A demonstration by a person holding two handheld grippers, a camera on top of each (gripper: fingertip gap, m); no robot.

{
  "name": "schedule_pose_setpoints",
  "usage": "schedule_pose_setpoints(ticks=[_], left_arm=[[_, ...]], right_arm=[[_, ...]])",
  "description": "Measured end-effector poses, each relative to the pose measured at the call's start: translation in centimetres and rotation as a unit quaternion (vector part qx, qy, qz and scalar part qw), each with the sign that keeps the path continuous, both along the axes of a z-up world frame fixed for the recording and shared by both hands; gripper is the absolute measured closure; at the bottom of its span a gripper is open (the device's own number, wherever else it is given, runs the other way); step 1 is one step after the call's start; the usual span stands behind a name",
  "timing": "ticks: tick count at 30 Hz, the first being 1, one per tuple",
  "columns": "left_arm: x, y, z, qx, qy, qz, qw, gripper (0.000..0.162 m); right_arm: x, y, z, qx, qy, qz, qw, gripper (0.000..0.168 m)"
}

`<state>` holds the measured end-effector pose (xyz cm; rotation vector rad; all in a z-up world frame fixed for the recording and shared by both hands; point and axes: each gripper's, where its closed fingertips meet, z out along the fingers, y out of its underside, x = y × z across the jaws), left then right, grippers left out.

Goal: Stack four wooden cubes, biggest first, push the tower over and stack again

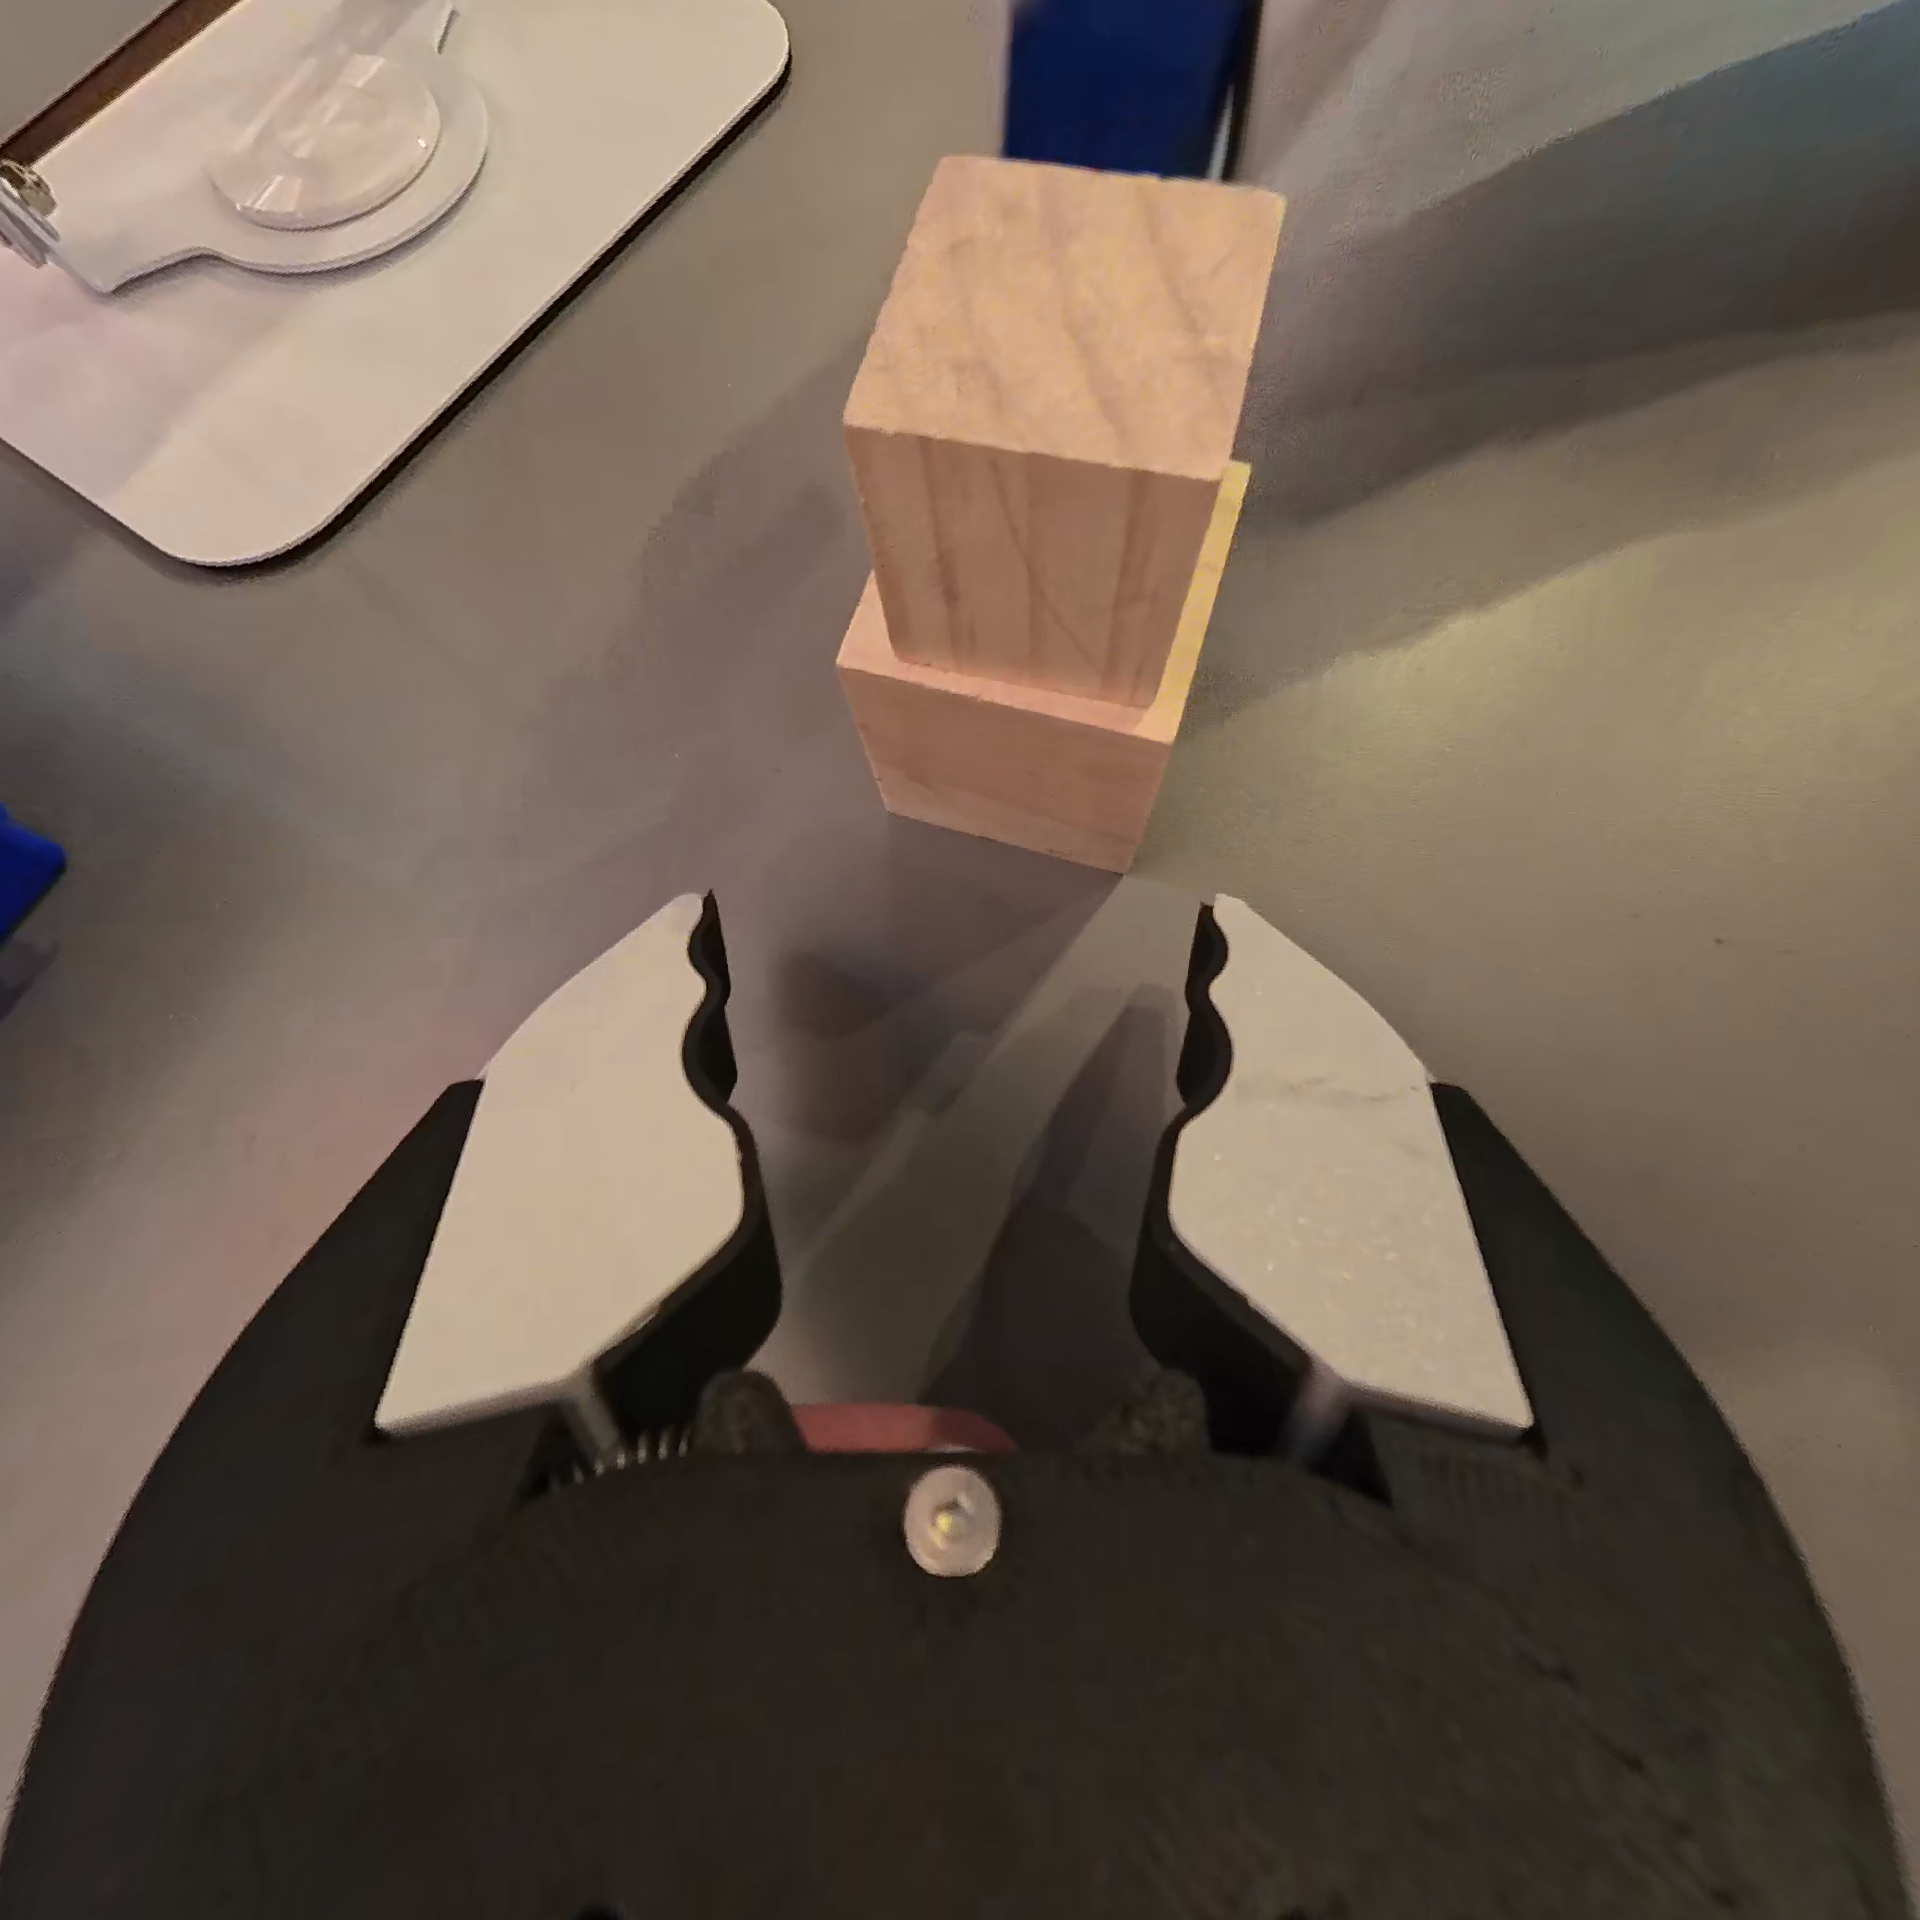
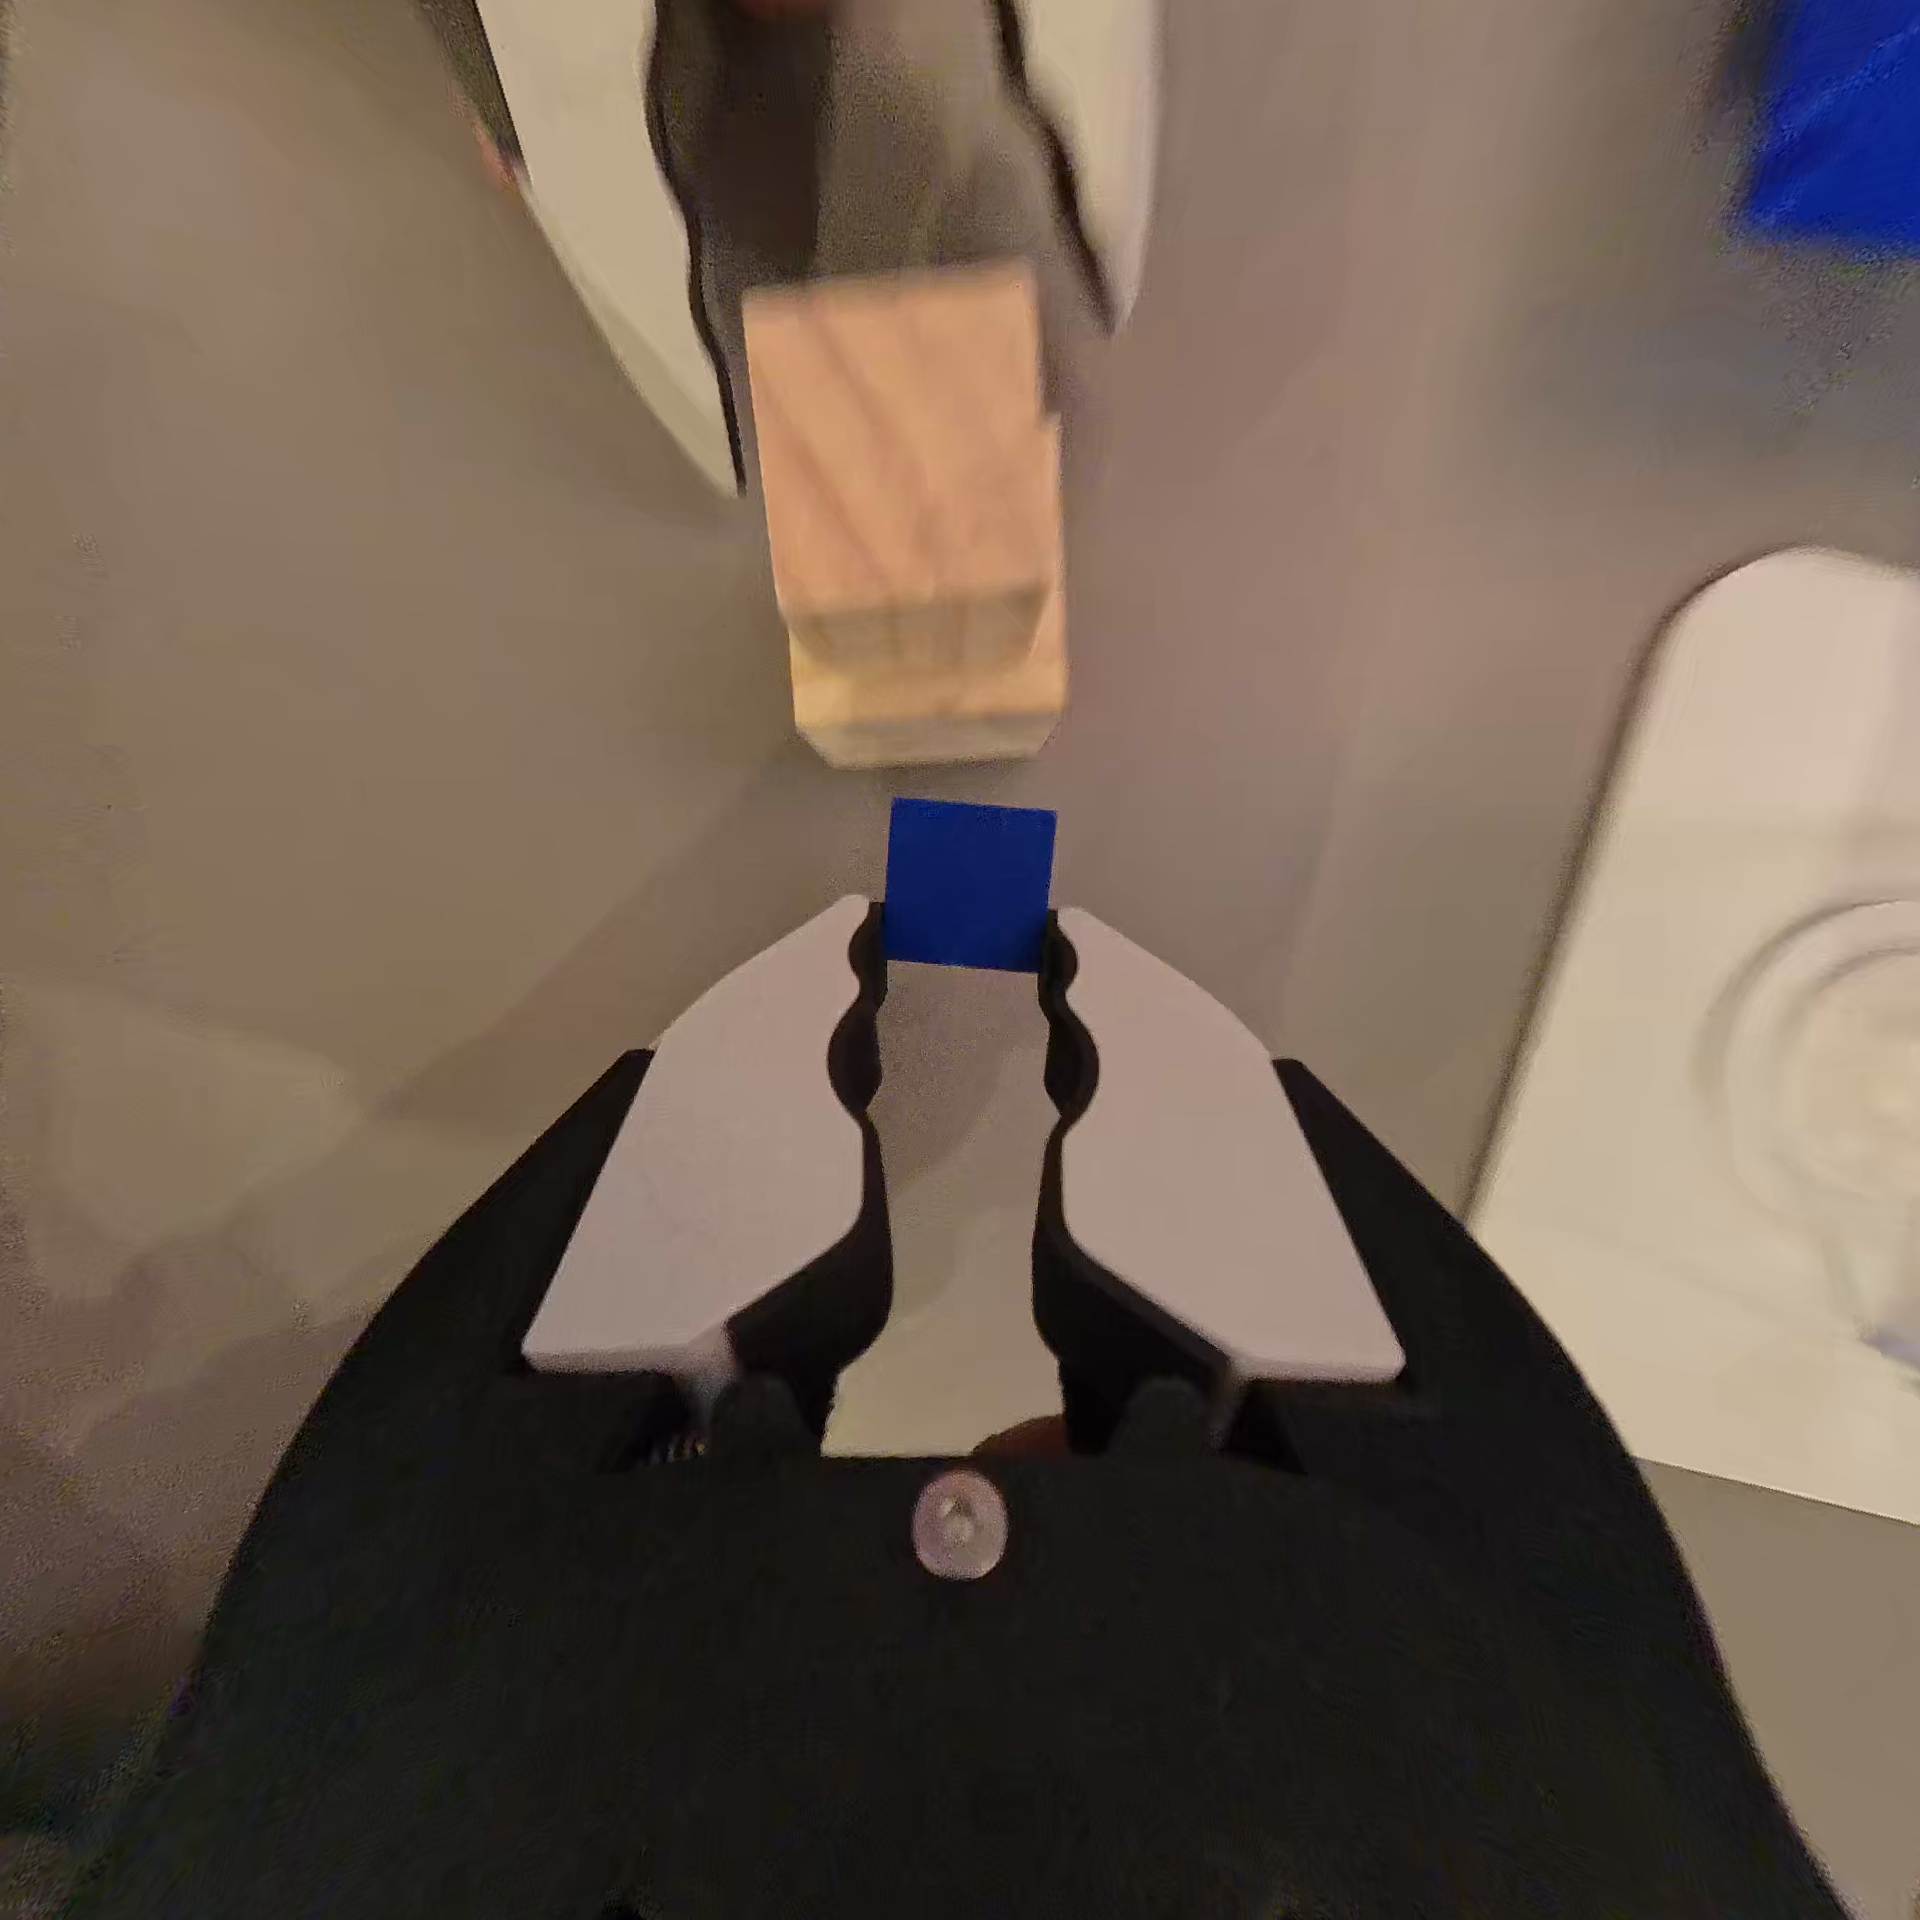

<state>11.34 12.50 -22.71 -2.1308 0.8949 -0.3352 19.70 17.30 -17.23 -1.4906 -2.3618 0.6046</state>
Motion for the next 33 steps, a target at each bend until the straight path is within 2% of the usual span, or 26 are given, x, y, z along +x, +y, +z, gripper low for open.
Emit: schedule_pose_setpoints(ticks=[2, 4, 11, 12, 13, 14, 15, 19, 22, 26, 30, 33], left_arm=[[0.0, 0.0, 0.0, -0.002, -0.003, -0.001, 1.0, 0.078], [0.0, 0.0, 0.1, -0.002, -0.005, -0.001, 1.0, 0.078], [0.1, -0.1, 0.1, 0.002, -0.001, -0.004, 1.0, 0.078], [0.1, -0.1, 0.1, 0.001, -0.001, -0.005, 1.0, 0.078], [0.1, -0.1, 0.1, 0.001, -0.001, -0.005, 1.0, 0.078], [0.1, -0.2, 0.1, 0.001, -0.002, -0.007, 1.0, 0.078], [0.1, -0.2, 0.1, 0.001, -0.004, -0.008, 1.0, 0.078], [0.1, -0.2, 0.2, 0.0, -0.011, -0.007, 1.0, 0.078], [0.1, -0.2, 0.2, -0.003, -0.012, -0.007, 1.0, 0.078], [0.1, -0.1, 0.1, -0.008, -0.011, -0.005, 1.0, 0.078], [0.0, 0.0, 0.0, -0.011, -0.009, 0.0, 1.0, 0.078], [0.0, 0.0, -0.1, -0.01, -0.006, 0.001, 1.0, 0.078]], right_arm=[[-1.3, -0.4, 3.5, -0.003, 0.033, 0.007, 0.999, 0.14], [-2.5, -1.3, 5.1, -0.001, 0.033, 0.022, 0.999, 0.14], [-4.6, -3.0, 2.2, 0.016, -0.046, 0.038, 0.998, 0.139], [-4.7, -2.8, 2.2, 0.019, -0.039, 0.03, 0.999, 0.135], [-4.7, -2.4, 2.7, 0.023, -0.024, 0.02, 0.999, 0.119], [-4.2, -2.1, 3.4, 0.021, -0.01, 0.016, 1.0, 0.114], [-3.3, -1.6, 4.4, 0.019, 0.006, 0.008, 1.0, 0.115], [3.7, 4.8, 7.4, 0.046, 0.064, -0.075, 0.994, 0.126], [10.8, 12.7, 6.7, 0.064, 0.08, -0.174, 0.979, 0.131], [15.9, 21.5, 2.2, 0.05, 0.094, -0.308, 0.945, 0.119], [15.8, 24.6, -2.7, 0.035, 0.067, -0.353, 0.933, 0.107], [15.0, 25.8, -4.9, 0.036, 0.04, -0.347, 0.936, 0.11]])
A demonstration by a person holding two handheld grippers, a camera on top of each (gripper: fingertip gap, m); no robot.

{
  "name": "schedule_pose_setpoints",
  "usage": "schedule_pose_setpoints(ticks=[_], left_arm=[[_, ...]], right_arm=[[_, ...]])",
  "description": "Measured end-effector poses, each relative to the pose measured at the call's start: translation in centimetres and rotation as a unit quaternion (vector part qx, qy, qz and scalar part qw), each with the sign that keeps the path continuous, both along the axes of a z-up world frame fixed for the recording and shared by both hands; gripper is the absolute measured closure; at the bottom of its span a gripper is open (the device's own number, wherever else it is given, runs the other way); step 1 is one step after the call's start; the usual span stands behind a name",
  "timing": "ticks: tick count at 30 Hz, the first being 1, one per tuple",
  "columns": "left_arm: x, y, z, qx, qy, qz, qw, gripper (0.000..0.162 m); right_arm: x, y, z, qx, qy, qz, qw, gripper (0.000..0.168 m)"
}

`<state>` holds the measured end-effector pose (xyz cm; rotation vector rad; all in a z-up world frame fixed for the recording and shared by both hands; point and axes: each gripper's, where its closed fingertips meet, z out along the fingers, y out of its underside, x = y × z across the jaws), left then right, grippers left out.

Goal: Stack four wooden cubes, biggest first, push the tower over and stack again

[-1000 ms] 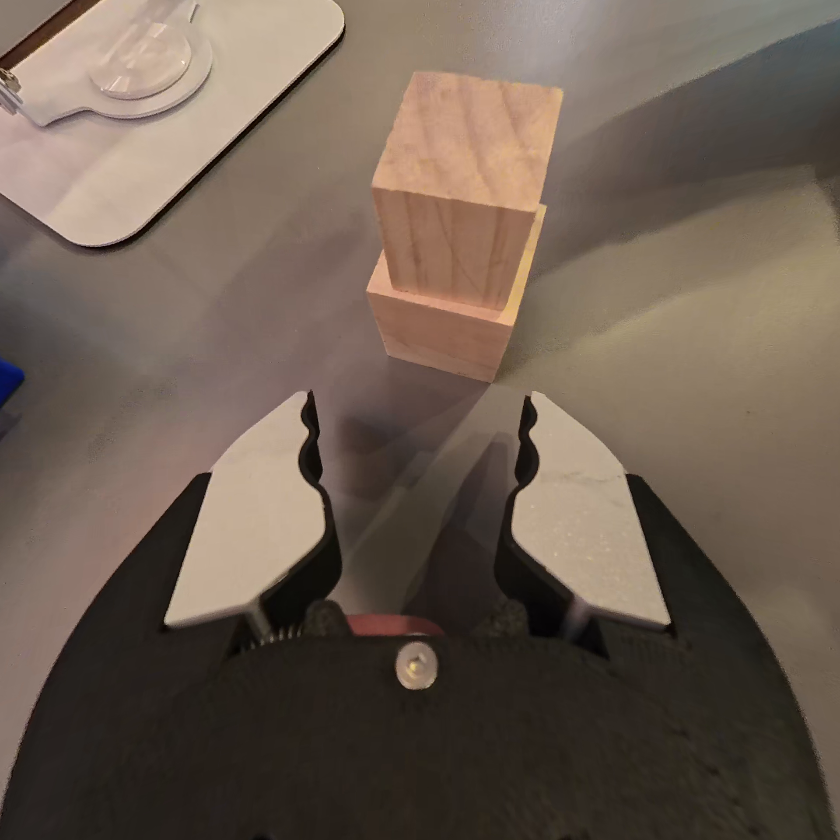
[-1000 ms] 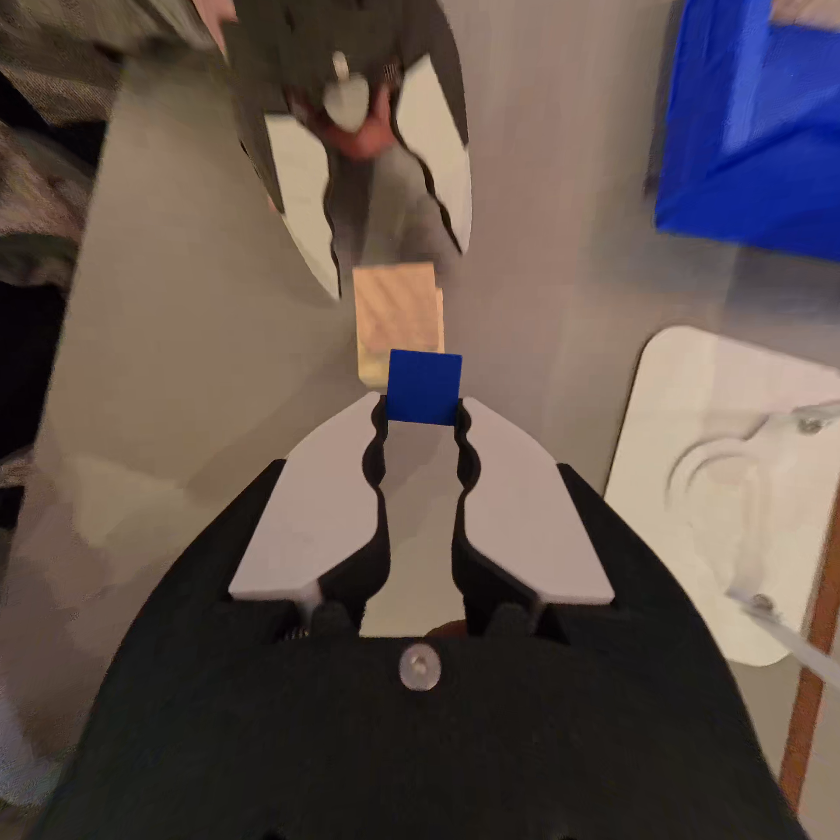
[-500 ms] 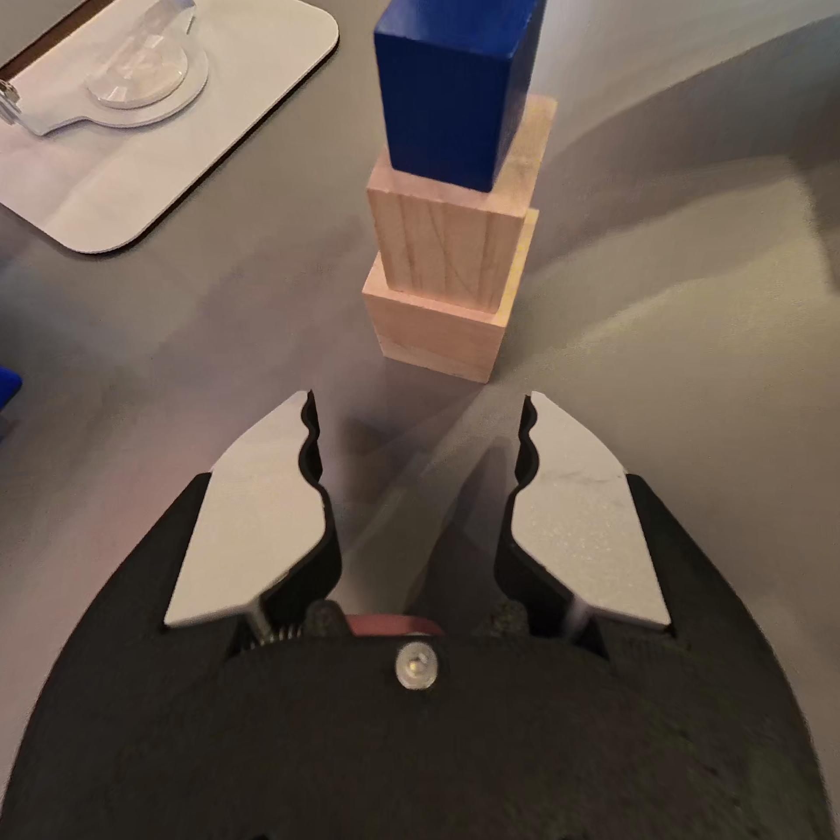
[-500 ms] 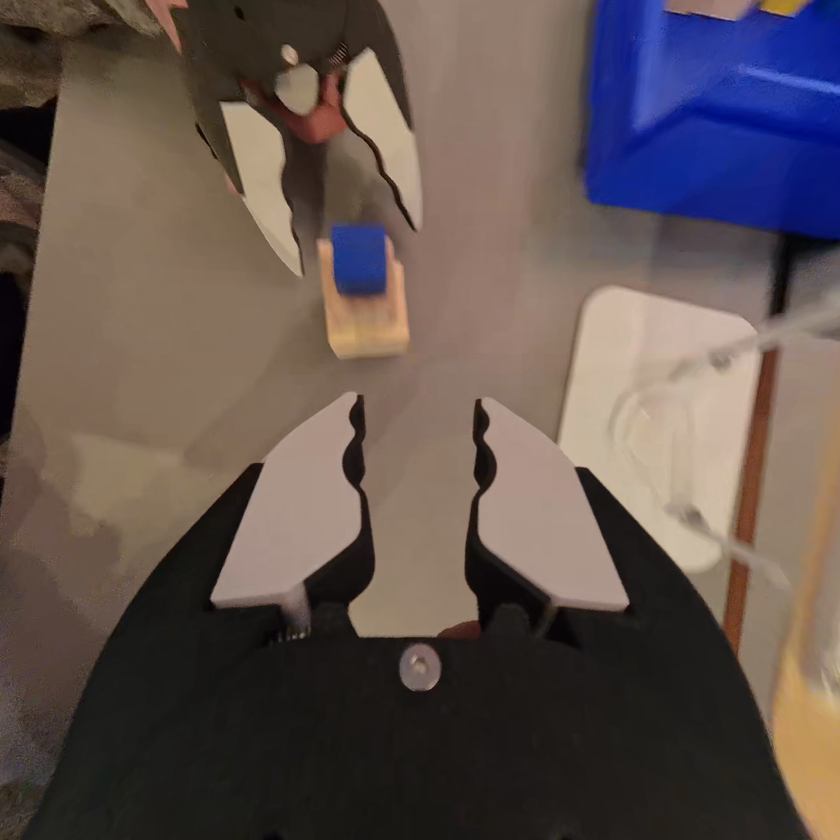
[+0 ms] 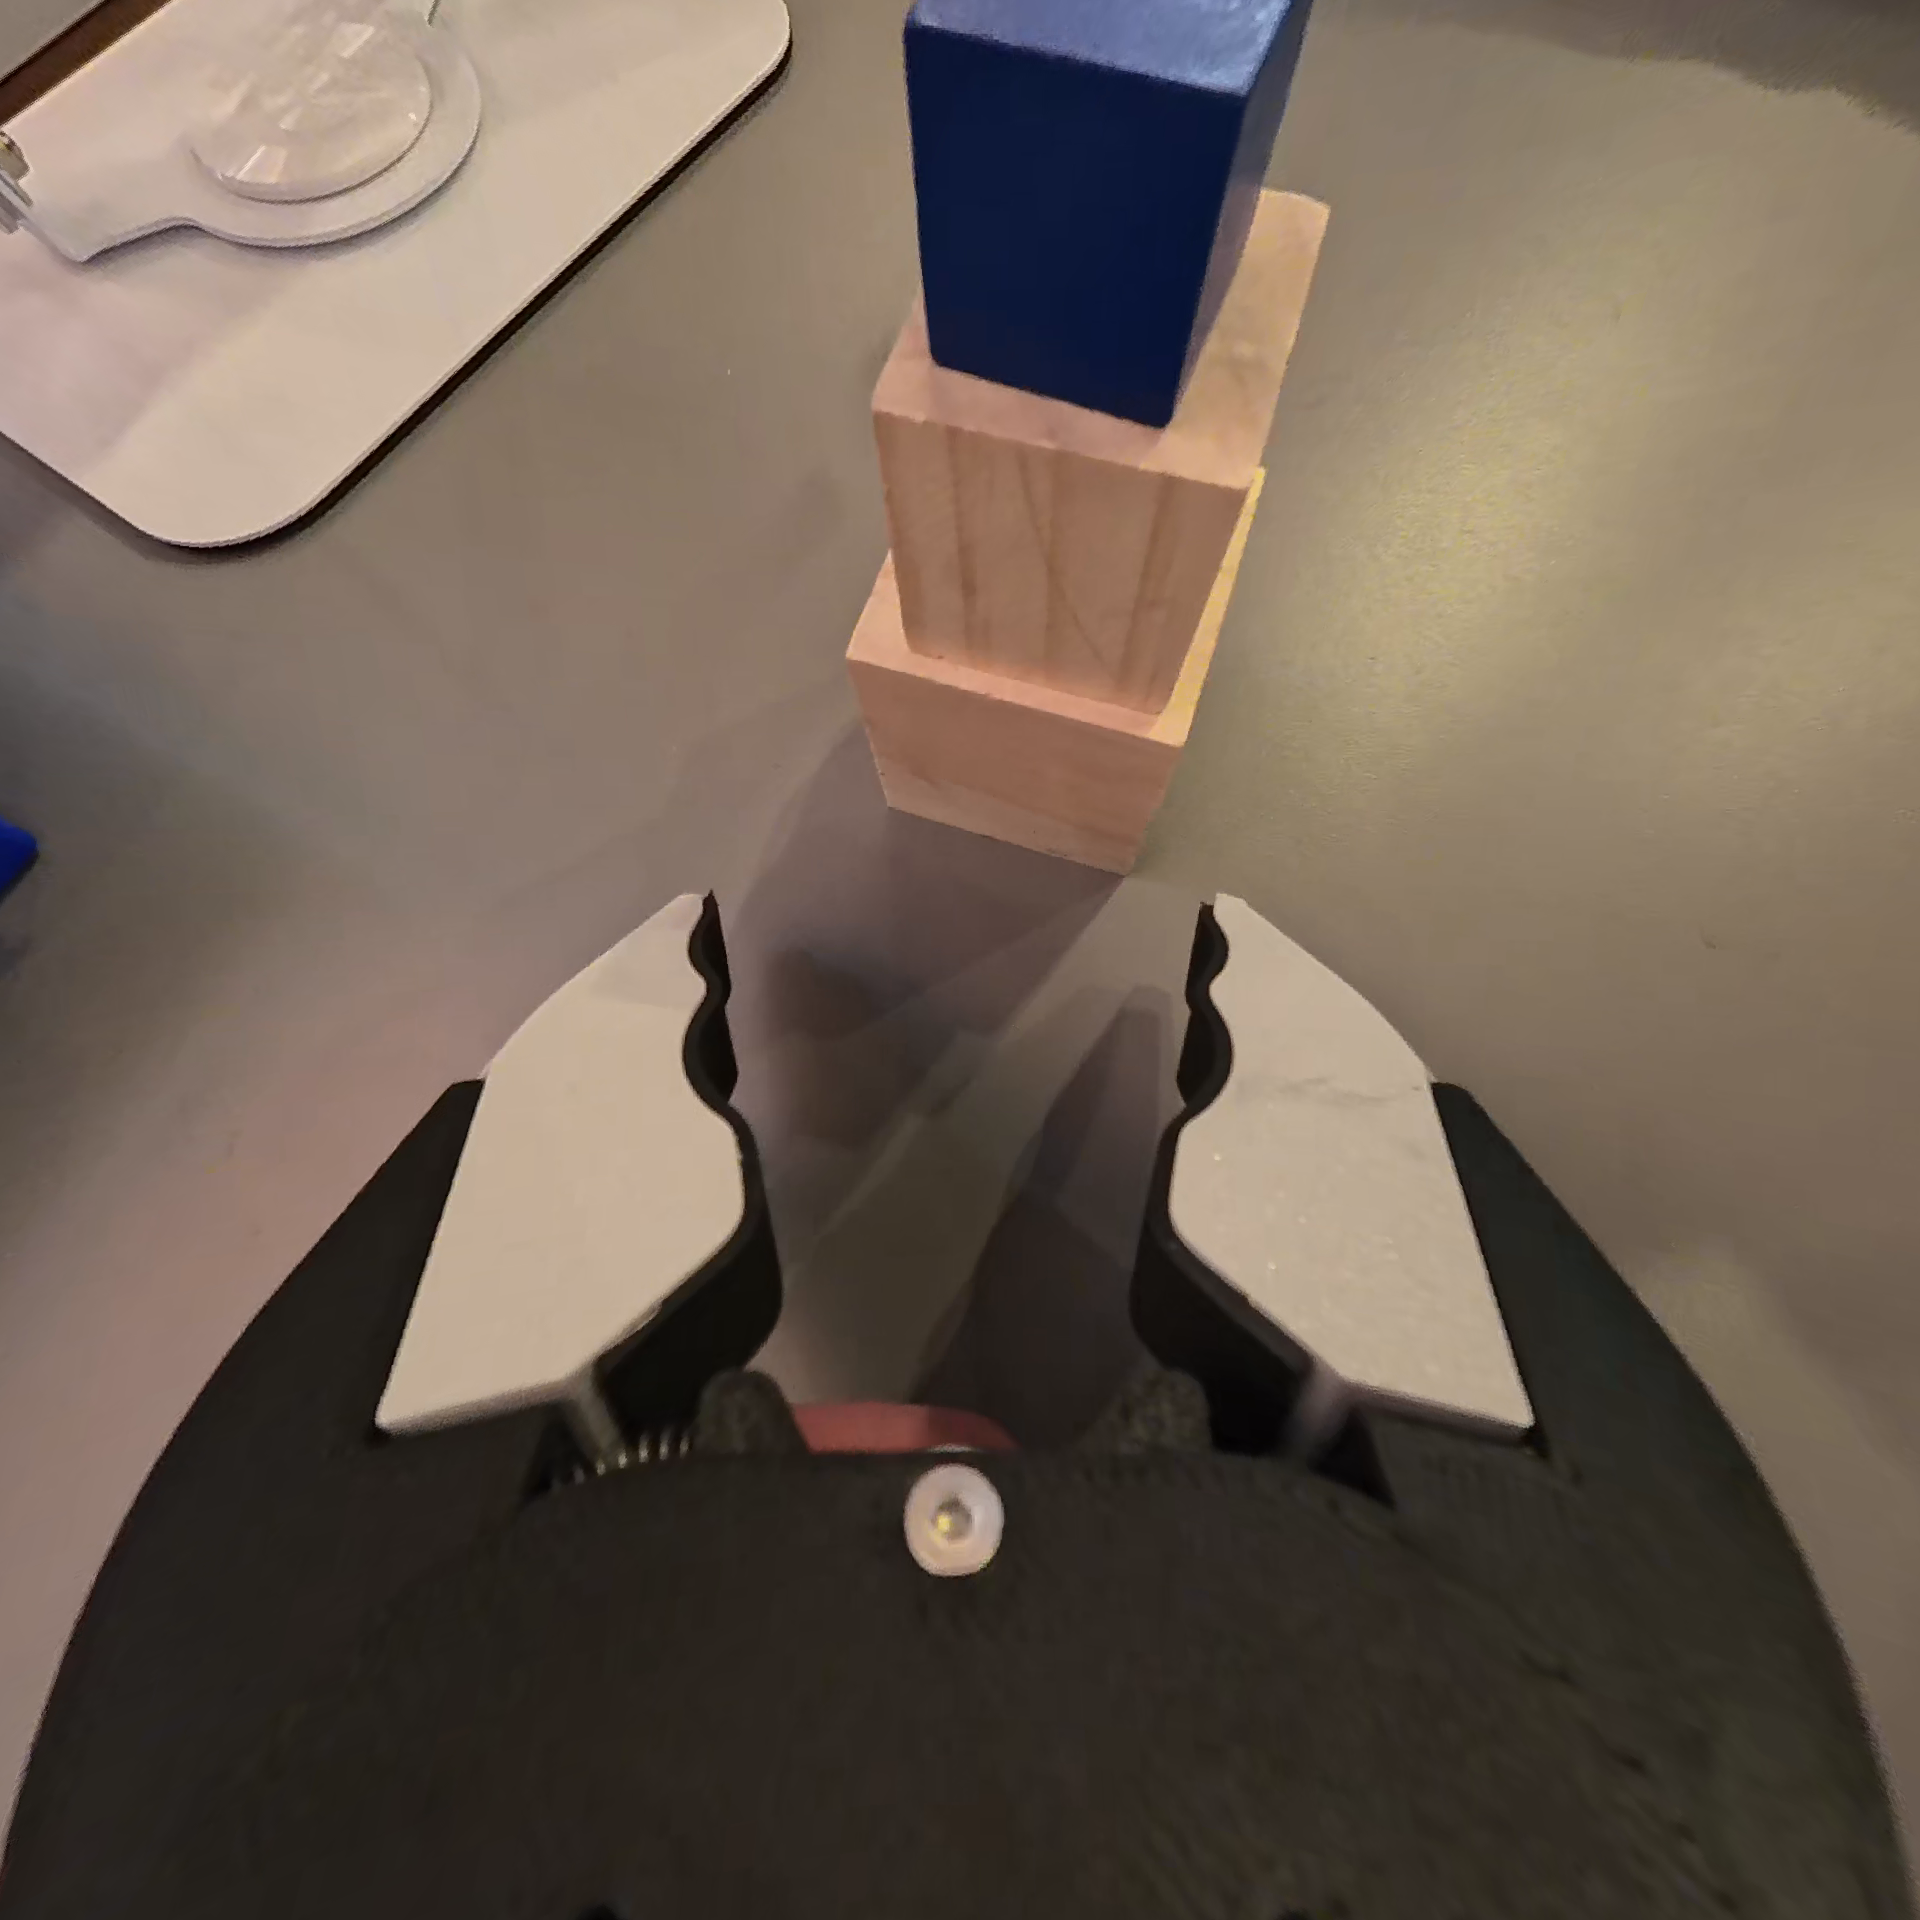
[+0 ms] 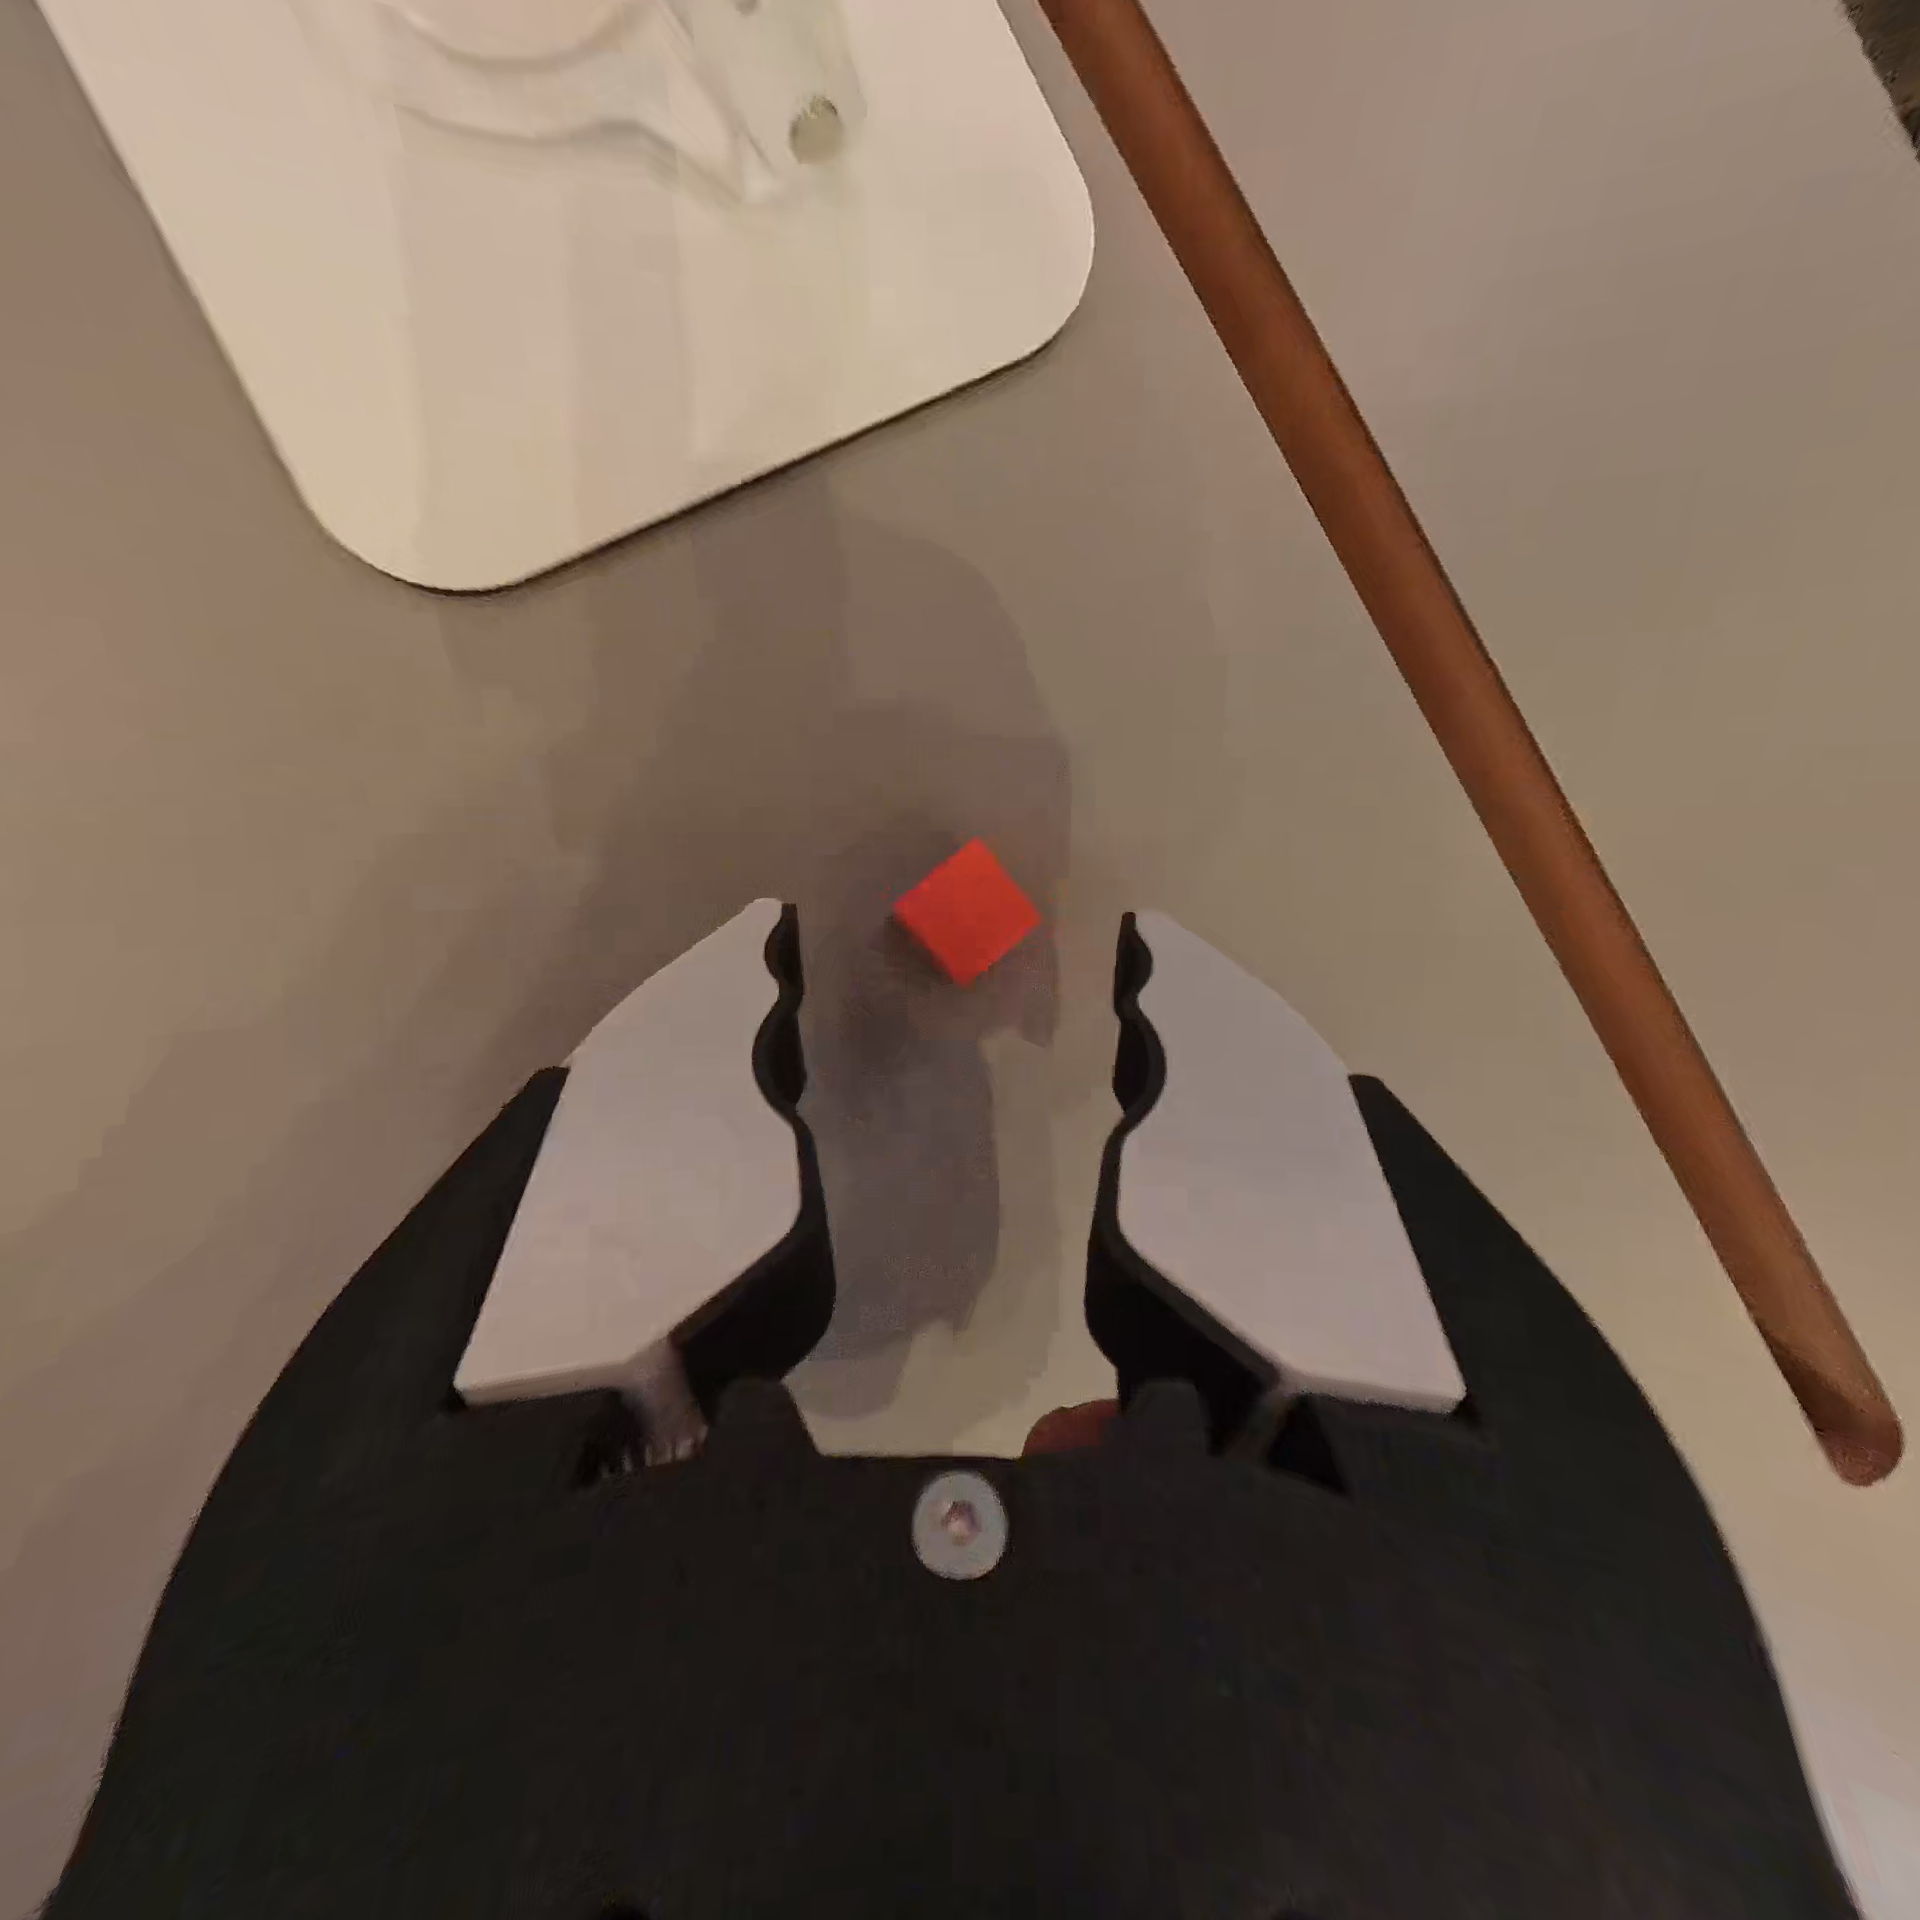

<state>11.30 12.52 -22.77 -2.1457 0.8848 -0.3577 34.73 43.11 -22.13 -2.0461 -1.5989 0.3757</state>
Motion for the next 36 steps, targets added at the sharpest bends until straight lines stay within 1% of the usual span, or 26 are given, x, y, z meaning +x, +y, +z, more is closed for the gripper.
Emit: schedule_pose_setpoints(ticks=[2, 3, 6, 8, 10, 12, 14, 15, 17, 20, 24, 30, 32, 34, 36], left_arm=[[0.0, 0.0, 0.0, 0.0, 0.0, 0.0, 1.0, 0.078], [0.0, 0.0, 0.0, 0.0, -0.001, -0.001, 1.0, 0.078], [0.1, 0.0, 0.1, -0.002, -0.004, -0.003, 1.0, 0.078], [0.1, -0.1, 0.1, -0.002, -0.007, -0.004, 1.0, 0.078], [0.1, -0.1, 0.1, -0.002, -0.009, -0.005, 1.0, 0.078], [0.1, -0.1, 0.1, -0.003, -0.009, -0.006, 1.0, 0.078], [0.2, -0.1, 0.0, -0.006, -0.008, -0.007, 1.0, 0.078], [0.1, -0.1, 0.1, -0.006, -0.009, -0.007, 1.0, 0.078], [0.1, -0.1, 0.1, -0.004, -0.009, -0.005, 1.0, 0.078], [0.1, -0.1, 0.2, 0.002, -0.007, -0.004, 1.0, 0.078], [0.1, -0.1, 0.2, 0.006, -0.004, -0.004, 1.0, 0.078], [0.2, -0.1, 0.3, 0.008, -0.006, -0.008, 1.0, 0.08], [0.1, -0.1, 0.3, 0.007, -0.008, -0.007, 1.0, 0.082], [0.2, -0.2, 0.4, 0.007, -0.01, -0.008, 1.0, 0.087], [0.1, -0.1, 0.5, 0.011, -0.015, -0.007, 1.0, 0.092]], right_arm=[[-0.6, -0.1, -0.8, -0.024, 0.003, 0.018, 1.0, 0.122], [-0.8, -0.1, -0.9, -0.028, 0.006, 0.024, 0.999, 0.139], [-0.9, -0.7, -0.7, -0.033, 0.017, 0.036, 0.999, 0.139], [-0.9, -2.2, 0.7, -0.035, 0.033, 0.05, 0.998, 0.14], [-1.3, -5.9, 3.7, -0.036, 0.055, 0.091, 0.994, 0.14], [-2.9, -11.0, 8.0, -0.022, 0.077, 0.157, 0.984, 0.14], [-5.8, -16.4, 12.1, 0.006, 0.096, 0.222, 0.97, 0.14], [-7.6, -19.1, 13.6, 0.017, 0.106, 0.252, 0.962, 0.14], [-11.2, -23.4, 15.0, 0.022, 0.112, 0.301, 0.947, 0.14], [-16.0, -27.2, 14.5, 0.015, 0.086, 0.349, 0.933, 0.14], [-19.8, -29.2, 13.2, -0.01, 0.062, 0.371, 0.927, 0.14], [-21.0, -29.1, 10.5, -0.033, 0.022, 0.359, 0.932, 0.139], [-20.8, -29.2, 10.5, -0.044, 0.018, 0.356, 0.933, 0.138], [-20.7, -28.9, 10.7, -0.04, 0.023, 0.349, 0.936, 0.13], [-20.4, -28.7, 11.6, -0.04, 0.043, 0.342, 0.938, 0.125]])
